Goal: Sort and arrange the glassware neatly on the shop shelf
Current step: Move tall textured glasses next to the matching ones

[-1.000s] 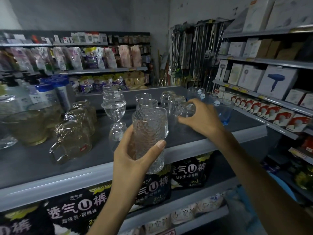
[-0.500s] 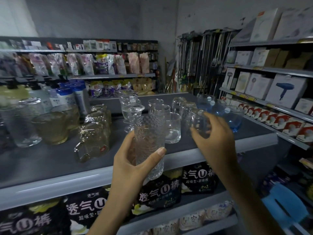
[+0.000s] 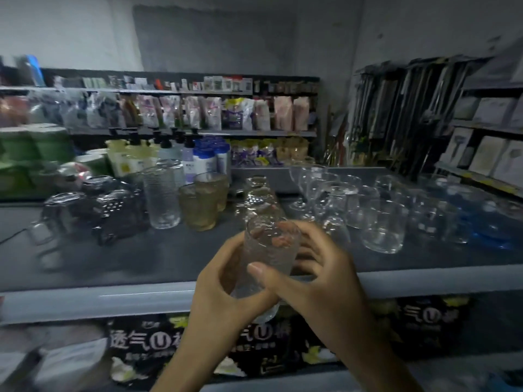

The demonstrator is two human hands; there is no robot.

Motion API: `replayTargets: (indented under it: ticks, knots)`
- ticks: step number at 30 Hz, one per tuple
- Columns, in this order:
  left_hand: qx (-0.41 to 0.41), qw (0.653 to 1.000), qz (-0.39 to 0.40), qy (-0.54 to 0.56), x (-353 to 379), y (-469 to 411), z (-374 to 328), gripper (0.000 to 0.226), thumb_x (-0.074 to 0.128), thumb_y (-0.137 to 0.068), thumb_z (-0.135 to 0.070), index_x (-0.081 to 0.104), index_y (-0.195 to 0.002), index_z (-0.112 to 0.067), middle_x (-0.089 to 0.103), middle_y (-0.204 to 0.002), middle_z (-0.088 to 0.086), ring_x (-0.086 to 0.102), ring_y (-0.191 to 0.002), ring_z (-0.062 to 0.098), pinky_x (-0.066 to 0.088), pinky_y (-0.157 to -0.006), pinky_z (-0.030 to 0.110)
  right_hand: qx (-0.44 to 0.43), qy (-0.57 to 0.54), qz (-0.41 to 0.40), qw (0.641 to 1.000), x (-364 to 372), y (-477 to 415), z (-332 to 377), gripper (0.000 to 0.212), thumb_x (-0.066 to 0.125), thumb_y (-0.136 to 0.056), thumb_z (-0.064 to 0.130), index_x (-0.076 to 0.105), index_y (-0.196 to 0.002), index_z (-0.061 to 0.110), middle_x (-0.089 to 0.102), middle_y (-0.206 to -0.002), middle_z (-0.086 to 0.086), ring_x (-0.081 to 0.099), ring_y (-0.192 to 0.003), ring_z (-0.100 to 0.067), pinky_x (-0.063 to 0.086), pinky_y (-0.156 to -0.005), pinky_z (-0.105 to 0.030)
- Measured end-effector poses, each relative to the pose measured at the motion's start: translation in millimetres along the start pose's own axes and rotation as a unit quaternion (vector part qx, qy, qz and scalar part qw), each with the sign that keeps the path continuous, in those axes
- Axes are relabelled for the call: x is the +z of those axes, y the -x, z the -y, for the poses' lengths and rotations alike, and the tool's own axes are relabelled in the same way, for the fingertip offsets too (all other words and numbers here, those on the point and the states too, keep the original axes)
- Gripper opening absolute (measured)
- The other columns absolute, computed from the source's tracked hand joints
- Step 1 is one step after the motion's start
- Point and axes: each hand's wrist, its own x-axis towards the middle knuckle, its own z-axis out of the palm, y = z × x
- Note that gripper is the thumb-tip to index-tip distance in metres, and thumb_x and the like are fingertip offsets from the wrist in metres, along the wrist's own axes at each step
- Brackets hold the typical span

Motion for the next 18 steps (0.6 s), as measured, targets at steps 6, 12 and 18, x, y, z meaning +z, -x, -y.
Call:
replayTargets:
  ticks: [6,12,18]
  knots:
    - [-0.003,0.999,0.019,-0.038,-91,3,4,0.061,0.08,-0.08,-0.028,0.055,-0.135,-0.042,0.067,-0.127,-0.026,0.065,-0.117,-0.002,0.052,-0.093,0.013,-0.019,-0.003,0.005,1.0,85,-16,12,0.045,0.092,-0.073,0.02,0.07,-0.108,0.035,0.076,-0.099,0.017,0.073,-0.093,-0.003,0.06,-0.081,-0.031]
    - [-0.007,0.991,-0.027,-0.128,-172,-5,17,0.076,0.081,-0.067,-0.061,0.052,-0.136,-0.046,0.065,-0.127,-0.025,0.065,-0.112,-0.001,0.054,-0.09,0.028,-0.011,-0.024,0.001,1.0,157,-46,19,0.036,0.093,-0.072,0.024,0.073,-0.101,0.032,0.079,-0.092,0.008,0.075,-0.088,-0.011,0.062,-0.081,-0.042]
    - [0.001,0.988,-0.064,-0.142,-213,-37,17,0.061,0.085,-0.07,-0.051,0.057,-0.123,-0.044,0.065,-0.112,-0.032,0.061,-0.103,-0.01,0.05,-0.081,0.01,-0.037,0.006,-0.008,0.999,196,-86,30,0.054,0.092,-0.069,0.042,0.07,-0.116,0.03,0.076,-0.102,0.012,0.071,-0.095,-0.001,0.058,-0.08,-0.02]
